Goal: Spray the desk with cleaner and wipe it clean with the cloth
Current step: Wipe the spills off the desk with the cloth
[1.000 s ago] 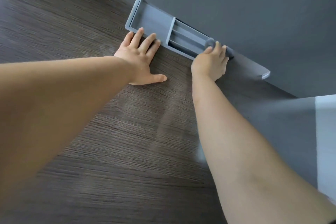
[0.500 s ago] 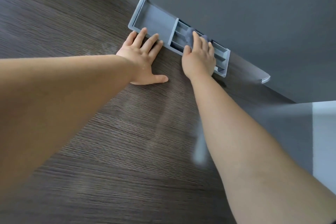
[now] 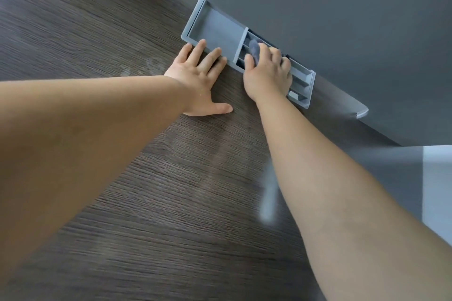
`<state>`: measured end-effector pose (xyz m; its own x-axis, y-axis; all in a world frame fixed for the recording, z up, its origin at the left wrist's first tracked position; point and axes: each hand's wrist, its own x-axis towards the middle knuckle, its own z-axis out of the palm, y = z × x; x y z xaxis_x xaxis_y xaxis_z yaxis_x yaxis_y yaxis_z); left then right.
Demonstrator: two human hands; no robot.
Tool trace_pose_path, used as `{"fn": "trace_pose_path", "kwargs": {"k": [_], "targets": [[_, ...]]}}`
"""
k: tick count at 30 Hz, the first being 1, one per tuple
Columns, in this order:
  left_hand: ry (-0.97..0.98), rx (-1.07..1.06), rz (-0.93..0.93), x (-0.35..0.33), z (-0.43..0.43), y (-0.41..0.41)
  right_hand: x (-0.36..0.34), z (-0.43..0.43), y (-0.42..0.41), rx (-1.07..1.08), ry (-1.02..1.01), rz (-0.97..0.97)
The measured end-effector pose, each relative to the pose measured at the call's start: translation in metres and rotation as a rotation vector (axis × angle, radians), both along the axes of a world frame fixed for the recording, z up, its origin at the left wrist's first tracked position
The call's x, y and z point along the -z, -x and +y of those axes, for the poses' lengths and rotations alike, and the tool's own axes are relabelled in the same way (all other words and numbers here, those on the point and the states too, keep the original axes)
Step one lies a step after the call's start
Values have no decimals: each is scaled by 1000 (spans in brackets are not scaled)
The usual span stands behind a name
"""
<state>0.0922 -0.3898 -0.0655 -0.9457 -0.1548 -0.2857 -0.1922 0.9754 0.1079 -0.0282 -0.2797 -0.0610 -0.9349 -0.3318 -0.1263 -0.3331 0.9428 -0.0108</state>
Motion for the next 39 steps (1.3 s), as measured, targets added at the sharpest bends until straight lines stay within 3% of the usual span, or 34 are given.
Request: {"fn": "trace_pose_path", "kwargs": {"k": [4, 7, 12, 17, 23, 27, 31, 35, 39], "targets": [[-3, 4, 3, -1, 1, 0, 2, 27, 6, 154, -11, -13], [0, -2, 25, 1, 0, -1, 3, 0, -4, 222, 22, -56], [-32, -18, 28, -1, 1, -2, 4, -43, -21, 136, 89, -70], [-30, -24, 27, -1, 0, -2, 7, 1, -13, -50, 31, 18], [-25, -19, 25, -1, 1, -2, 4, 41, 4, 113, 16, 15], [-16, -16, 63, 2, 2, -3, 3, 7, -1, 233, 40, -35], [-11, -38, 67, 2, 3, -4, 5, -27, -15, 68, 50, -19], [34, -32, 19, -1, 4, -3, 5, -5, -7, -61, 49, -10], [53, -30, -10, -2, 6, -1, 2, 52, 14, 67, 45, -15]]}}
